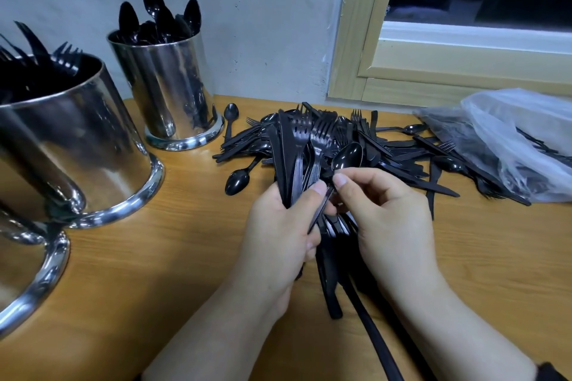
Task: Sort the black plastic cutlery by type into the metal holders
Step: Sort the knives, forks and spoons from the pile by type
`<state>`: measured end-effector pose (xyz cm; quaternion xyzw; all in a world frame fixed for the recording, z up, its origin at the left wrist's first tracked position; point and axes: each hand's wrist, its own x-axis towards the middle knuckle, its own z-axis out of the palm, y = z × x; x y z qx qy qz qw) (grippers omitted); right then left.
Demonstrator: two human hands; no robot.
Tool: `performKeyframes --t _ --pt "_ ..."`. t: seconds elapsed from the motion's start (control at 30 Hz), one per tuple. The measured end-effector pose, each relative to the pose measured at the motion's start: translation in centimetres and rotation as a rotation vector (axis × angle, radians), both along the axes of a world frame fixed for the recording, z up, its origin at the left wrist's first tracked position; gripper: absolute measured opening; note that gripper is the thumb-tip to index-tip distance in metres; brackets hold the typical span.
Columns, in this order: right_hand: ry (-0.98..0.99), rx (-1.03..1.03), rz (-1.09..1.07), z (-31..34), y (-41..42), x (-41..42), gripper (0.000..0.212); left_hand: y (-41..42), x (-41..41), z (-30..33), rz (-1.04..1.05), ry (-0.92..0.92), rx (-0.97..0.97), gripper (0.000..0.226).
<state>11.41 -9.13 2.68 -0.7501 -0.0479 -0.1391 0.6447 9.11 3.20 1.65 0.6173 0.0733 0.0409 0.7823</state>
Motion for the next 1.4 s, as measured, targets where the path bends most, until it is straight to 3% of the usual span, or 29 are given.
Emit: performKeyframes --t 0.17,0.27,0.5,0.57,0.77,1.07,1.13,1.23,1.4 --pt "-0.11 -0.176 -0.027 0.5 -0.1 -0.5 0.012 3.7 -0.3 0.0 0.127 0.0 0.084 0.025" --pt "-0.16 -0.52 0.111 2.2 0.6 0.1 0.014 7.3 -1.1 0.0 0.215 -0.018 0.142 0.025" --pt "-0.354 -1.215 0.419 1.4 7.8 6.1 0.059 12.1 -1.5 -0.4 0.333 -0.043 0.17 0.024" --pt "-0.37 -1.4 0.452 0.8 9.4 7.1 0.059 12.5 -1.4 -0.6 0.338 -0.049 0.172 0.025" --pt "-0.451 -1.536 0.517 -0.2 10.1 7.3 0.045 12.7 -0.6 -1.1 0.352 -0.054 0.12 0.025" --pt "-0.584 -1.184 0.578 0.9 8.3 4.3 0.013 12.4 -0.7 -0.2 0.346 -0.066 -0.01 0.021" --pt "-0.471 -0.928 0.435 2.6 8.1 2.7 0.005 12.2 -1.1 0.2 0.31 -0.084 -0.028 0.022" --pt "-0.177 -0.471 0.21 6.1 8.3 0.6 0.012 12.0 -1.6 0.7 0.283 -0.115 -0.014 0.023" --pt "0.15 0.07 0.241 8.9 9.4 -0.5 0.012 11.9 -1.7 1.0 0.292 -0.177 0.011 0.015"
